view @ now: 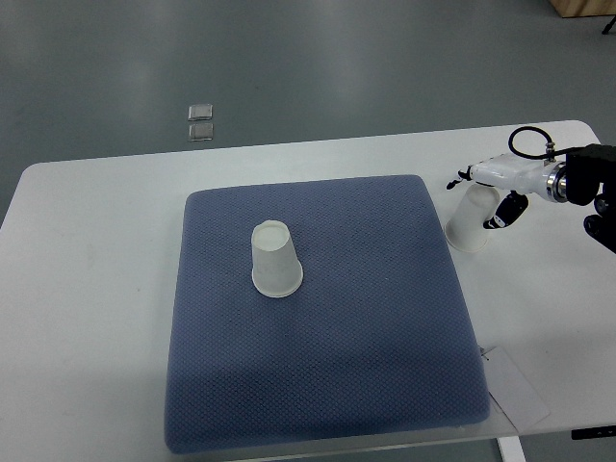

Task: Stack paper cups
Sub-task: 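Close the right hand fingers around the white paper cup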

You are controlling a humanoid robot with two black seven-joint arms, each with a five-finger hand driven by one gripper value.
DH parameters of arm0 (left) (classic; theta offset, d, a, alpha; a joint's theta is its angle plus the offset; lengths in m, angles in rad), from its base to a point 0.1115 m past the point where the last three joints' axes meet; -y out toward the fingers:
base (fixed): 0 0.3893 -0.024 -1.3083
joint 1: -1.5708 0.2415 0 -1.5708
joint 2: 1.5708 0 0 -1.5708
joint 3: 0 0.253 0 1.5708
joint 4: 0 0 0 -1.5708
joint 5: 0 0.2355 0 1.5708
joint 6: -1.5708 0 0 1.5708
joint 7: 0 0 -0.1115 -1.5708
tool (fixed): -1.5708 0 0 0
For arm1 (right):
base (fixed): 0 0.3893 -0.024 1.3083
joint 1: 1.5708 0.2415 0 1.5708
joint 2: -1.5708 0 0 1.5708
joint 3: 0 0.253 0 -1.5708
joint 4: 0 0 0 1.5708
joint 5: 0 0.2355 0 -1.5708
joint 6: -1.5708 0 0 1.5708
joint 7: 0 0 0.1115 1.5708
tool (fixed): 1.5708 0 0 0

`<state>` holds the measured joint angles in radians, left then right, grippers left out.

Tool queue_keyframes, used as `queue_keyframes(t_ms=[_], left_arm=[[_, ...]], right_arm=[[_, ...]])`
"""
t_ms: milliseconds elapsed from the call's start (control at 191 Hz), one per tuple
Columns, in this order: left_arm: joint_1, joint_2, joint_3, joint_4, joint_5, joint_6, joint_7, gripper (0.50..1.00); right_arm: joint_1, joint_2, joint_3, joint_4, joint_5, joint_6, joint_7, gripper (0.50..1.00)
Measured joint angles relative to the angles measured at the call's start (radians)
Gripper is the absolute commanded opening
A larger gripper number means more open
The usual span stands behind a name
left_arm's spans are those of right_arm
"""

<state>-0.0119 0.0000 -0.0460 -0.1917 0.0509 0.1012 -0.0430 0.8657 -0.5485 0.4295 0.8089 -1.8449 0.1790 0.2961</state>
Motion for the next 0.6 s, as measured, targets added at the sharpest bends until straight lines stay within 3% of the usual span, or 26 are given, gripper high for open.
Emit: queue_keyframes(t_ms=[142, 598], left_arm=[[0.000, 0.000, 0.000, 0.000, 0.000, 0.000, 0.000, 1.000], [0.000, 0.000, 0.000, 0.000, 0.000, 0.000, 0.000, 1.000]], right_arm=[[0.001, 0.000, -0.003, -0.006, -0.016, 0.000, 0.000, 0.829], [-0.002, -0.001, -0.005, -0.011, -0.032, 0.002, 0.000, 0.731]])
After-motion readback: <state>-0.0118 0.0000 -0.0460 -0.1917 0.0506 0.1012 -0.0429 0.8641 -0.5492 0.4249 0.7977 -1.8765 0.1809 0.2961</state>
